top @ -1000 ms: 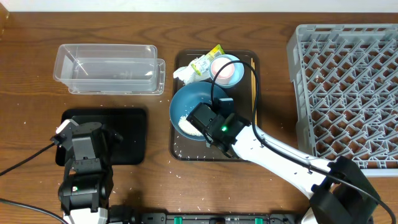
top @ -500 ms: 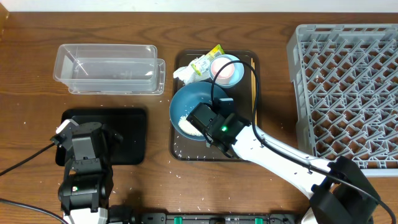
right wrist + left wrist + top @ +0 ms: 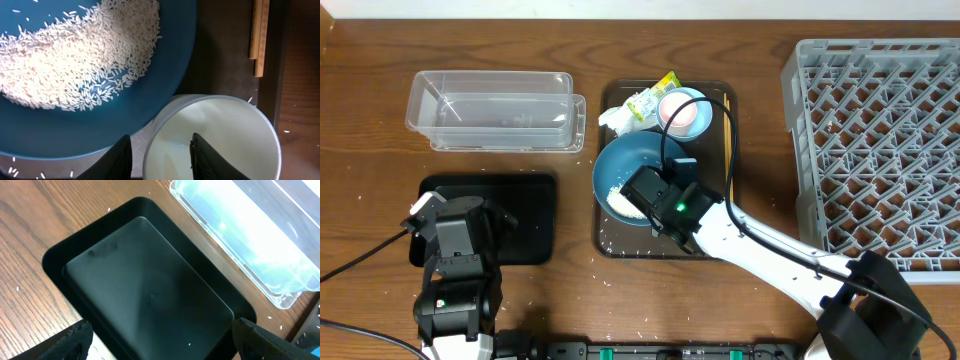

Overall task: Sort waste into correct bins and load items into the dishwasher rack
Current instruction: 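Close the right gripper on the paper cup rim and lift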

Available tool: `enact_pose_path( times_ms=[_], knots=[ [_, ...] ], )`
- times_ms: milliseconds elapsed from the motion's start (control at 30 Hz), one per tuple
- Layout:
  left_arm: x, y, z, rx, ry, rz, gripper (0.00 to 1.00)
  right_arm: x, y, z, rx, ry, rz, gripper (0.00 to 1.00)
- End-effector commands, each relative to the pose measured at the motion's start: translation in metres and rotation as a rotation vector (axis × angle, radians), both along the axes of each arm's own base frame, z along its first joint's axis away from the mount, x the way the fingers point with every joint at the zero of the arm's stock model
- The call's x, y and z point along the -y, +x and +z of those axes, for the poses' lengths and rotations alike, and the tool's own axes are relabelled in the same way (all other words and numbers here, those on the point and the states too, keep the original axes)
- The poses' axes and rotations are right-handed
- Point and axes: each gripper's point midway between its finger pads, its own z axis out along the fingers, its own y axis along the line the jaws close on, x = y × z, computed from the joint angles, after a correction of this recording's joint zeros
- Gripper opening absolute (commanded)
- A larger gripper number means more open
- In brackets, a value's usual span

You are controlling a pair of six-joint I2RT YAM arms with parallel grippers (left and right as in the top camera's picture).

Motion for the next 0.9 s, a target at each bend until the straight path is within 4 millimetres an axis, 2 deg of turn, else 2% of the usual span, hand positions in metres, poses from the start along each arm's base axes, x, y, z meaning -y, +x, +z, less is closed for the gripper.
enact_pose_path(
  times_ms=[0, 867],
  knots=[
    [-0.002, 0.001, 0.007, 0.019, 0.000, 0.014, 0.92, 0.008, 0.004, -0.004, 0.012, -0.026, -0.035, 0.37],
    [-0.002, 0.001, 0.007, 0.019, 0.000, 0.014, 0.92, 0.013, 0.003, -0.015, 0.016, -0.030, -0.038, 0.36]
  ],
)
